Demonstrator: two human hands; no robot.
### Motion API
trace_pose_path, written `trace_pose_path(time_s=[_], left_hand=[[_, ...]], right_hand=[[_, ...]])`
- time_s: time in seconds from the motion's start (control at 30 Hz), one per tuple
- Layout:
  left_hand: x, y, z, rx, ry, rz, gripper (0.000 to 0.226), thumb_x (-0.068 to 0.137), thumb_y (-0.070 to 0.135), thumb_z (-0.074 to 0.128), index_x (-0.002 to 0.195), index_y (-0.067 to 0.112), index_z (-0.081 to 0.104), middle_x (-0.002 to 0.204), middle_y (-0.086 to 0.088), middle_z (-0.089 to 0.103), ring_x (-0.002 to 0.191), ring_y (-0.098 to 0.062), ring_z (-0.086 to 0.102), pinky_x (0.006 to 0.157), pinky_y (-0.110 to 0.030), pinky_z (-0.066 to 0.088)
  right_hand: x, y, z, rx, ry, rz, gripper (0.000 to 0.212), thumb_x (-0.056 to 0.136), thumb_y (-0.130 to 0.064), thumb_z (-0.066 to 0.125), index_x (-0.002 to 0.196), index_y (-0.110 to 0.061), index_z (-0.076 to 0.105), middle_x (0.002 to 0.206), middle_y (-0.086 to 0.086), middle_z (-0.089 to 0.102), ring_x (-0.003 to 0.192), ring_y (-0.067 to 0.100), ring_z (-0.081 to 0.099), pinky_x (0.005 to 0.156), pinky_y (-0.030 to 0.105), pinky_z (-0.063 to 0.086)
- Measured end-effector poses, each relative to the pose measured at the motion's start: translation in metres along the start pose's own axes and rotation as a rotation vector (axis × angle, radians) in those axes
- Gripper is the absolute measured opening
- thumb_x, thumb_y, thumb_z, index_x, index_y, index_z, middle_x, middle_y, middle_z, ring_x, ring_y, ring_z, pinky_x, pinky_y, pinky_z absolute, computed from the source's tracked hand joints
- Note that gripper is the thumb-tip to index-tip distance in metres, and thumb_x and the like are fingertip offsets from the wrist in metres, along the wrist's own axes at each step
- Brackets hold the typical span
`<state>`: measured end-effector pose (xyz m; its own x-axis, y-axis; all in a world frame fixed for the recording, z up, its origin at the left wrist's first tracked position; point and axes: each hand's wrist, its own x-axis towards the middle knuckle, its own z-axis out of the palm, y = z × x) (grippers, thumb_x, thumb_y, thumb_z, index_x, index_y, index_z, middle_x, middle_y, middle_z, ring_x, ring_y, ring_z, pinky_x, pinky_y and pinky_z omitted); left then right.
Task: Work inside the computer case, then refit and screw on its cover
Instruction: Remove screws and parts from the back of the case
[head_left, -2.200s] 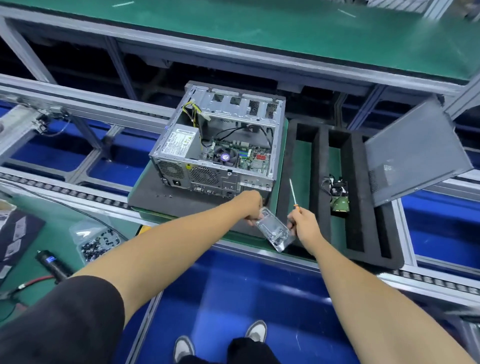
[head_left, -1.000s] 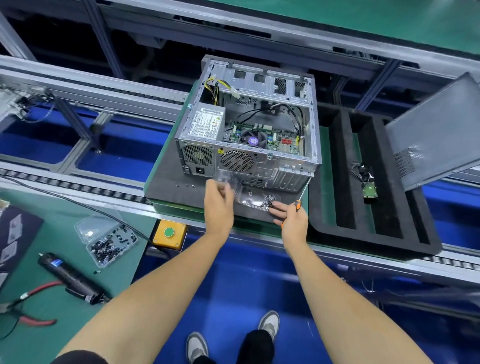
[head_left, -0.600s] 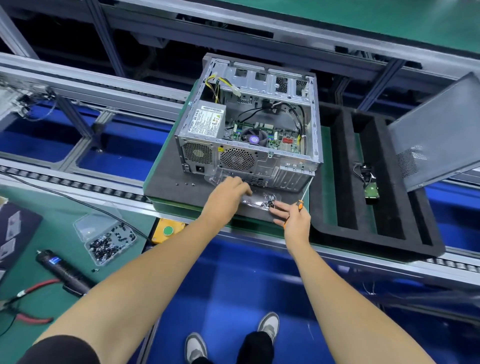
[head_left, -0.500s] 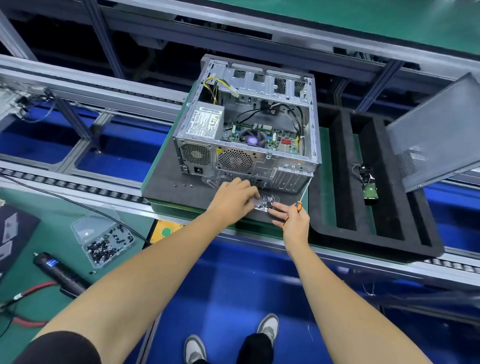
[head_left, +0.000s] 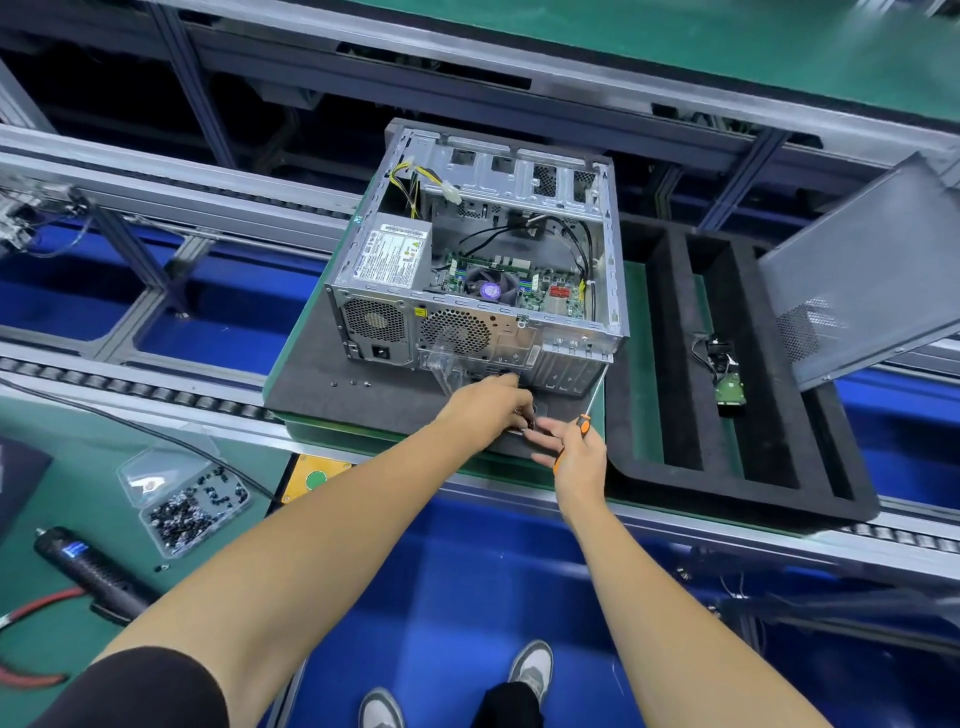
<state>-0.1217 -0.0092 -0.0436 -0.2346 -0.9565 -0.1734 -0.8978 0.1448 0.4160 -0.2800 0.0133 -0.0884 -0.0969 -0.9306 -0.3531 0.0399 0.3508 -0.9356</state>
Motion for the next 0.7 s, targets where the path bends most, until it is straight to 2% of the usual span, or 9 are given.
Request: trace_pose_path(time_s=[0.17,0.23,0.3,0.4,0.53,0.6,0.7], left_hand=[[0.013,0.003,-0.008,-0.064,-0.109,-0.101,0.02,0.093,0.021,0.072,0.112,0.016,0.072,0.117,-0.003,0.061,0.109,-0.023,0.061,0.078,-0.027,0.039],[0.018,-0.001,-0.004,-0.089,-0.127,-0.103,0.011,0.094,0.015,0.069,0.104,0.015,0.071,0.112,-0.005,0.066,0.107,-0.022,0.064,0.07,-0.023,0.038],[0.017,-0.003,-0.002,-0.124,-0.108,-0.102,0.006,0.094,0.014,0.064,0.096,0.018,0.069,0.111,-0.008,0.069,0.101,-0.022,0.064,0.064,-0.021,0.039],[0.014,-0.007,0.002,-0.112,-0.055,-0.127,0.009,0.093,0.016,0.068,0.102,0.02,0.069,0.111,-0.001,0.064,0.099,-0.019,0.061,0.076,-0.027,0.043],[0.009,-0.017,0.002,-0.222,0.043,-0.188,0.011,0.093,0.017,0.067,0.089,0.027,0.063,0.101,0.004,0.068,0.092,-0.017,0.061,0.08,-0.034,0.049],[0.007,-0.023,0.0,-0.298,0.078,-0.201,0.013,0.094,0.016,0.065,0.086,0.024,0.06,0.094,0.001,0.069,0.088,-0.02,0.064,0.08,-0.036,0.052],[0.003,-0.03,-0.003,-0.316,0.119,-0.15,0.004,0.097,0.016,0.064,0.093,0.016,0.062,0.092,-0.005,0.071,0.086,-0.023,0.066,0.079,-0.038,0.053]], right_hand=[[0.001,0.003,-0.001,-0.014,0.001,-0.002,0.038,0.107,-0.016,0.037,0.099,-0.006,0.072,0.107,0.006,0.076,0.09,0.02,0.077,0.064,0.033,0.058],[0.001,0.003,-0.001,-0.018,0.003,-0.008,0.037,0.106,-0.015,0.037,0.098,-0.006,0.072,0.106,0.006,0.076,0.09,0.019,0.077,0.065,0.034,0.059],[0.001,0.002,0.0,-0.02,0.004,-0.011,0.036,0.105,-0.015,0.038,0.098,-0.006,0.072,0.106,0.007,0.076,0.089,0.019,0.077,0.066,0.035,0.059],[0.0,0.001,0.0,-0.022,0.011,-0.009,0.035,0.105,-0.015,0.039,0.099,-0.006,0.073,0.105,0.006,0.076,0.089,0.018,0.077,0.064,0.033,0.059],[-0.001,0.0,0.001,-0.015,0.02,-0.001,0.032,0.104,-0.014,0.041,0.098,-0.007,0.072,0.103,0.003,0.077,0.088,0.017,0.077,0.061,0.029,0.058],[-0.001,-0.001,0.002,-0.011,0.022,0.001,0.031,0.103,-0.014,0.042,0.096,-0.009,0.072,0.102,0.002,0.077,0.087,0.016,0.077,0.061,0.029,0.058],[-0.001,-0.001,0.002,-0.019,0.021,-0.003,0.032,0.101,-0.014,0.042,0.096,-0.009,0.073,0.103,0.001,0.077,0.087,0.016,0.077,0.064,0.031,0.059]])
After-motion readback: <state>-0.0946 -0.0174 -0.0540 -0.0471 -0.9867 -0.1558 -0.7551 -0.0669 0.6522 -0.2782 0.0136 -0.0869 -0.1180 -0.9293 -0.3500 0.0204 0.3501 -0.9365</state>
